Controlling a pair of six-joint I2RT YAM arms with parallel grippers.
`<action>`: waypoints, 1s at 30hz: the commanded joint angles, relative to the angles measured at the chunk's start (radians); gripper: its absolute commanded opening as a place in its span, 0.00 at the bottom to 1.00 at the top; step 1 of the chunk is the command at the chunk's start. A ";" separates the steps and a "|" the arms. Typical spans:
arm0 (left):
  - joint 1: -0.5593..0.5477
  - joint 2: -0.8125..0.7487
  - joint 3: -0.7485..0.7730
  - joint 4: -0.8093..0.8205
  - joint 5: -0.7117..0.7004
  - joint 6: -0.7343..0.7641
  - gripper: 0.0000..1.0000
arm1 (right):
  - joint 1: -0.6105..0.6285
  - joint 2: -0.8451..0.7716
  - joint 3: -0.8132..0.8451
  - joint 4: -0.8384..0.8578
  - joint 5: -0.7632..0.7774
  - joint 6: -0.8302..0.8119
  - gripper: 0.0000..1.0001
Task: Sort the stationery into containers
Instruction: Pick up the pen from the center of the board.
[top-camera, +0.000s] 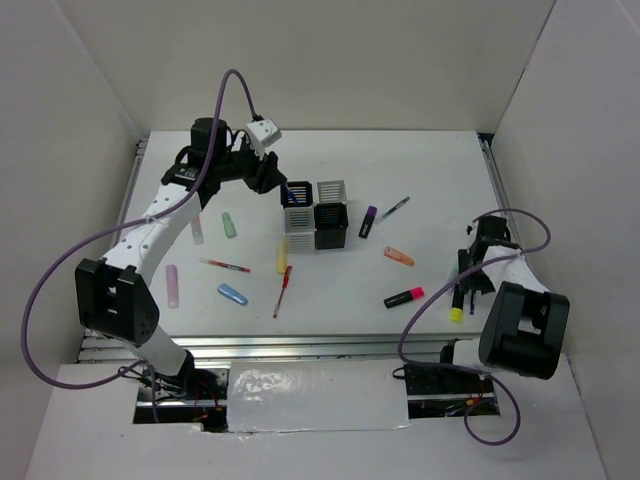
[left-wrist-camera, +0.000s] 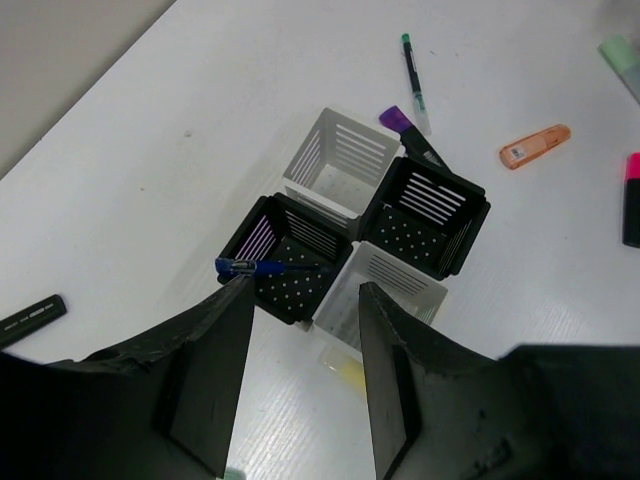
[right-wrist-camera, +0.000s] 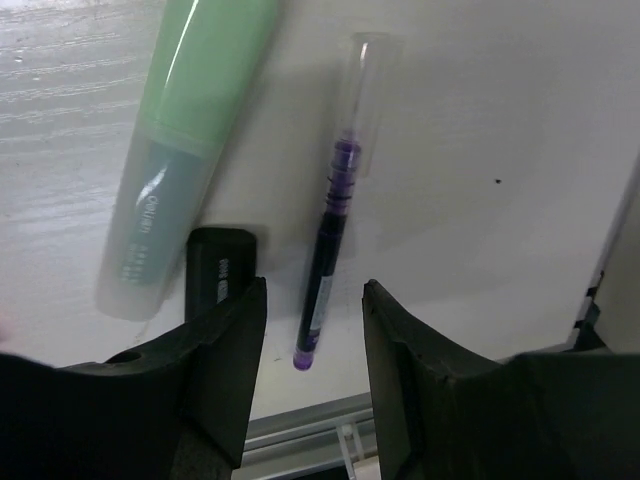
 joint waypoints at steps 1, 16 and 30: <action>-0.003 -0.051 0.001 -0.010 -0.008 0.047 0.58 | -0.003 0.045 0.056 0.016 -0.025 0.036 0.51; -0.003 -0.062 -0.101 0.047 0.015 0.070 0.59 | -0.057 0.218 0.133 0.012 -0.036 0.050 0.49; 0.052 -0.057 -0.136 0.118 0.054 0.024 0.59 | -0.090 0.405 0.328 -0.140 -0.084 0.021 0.34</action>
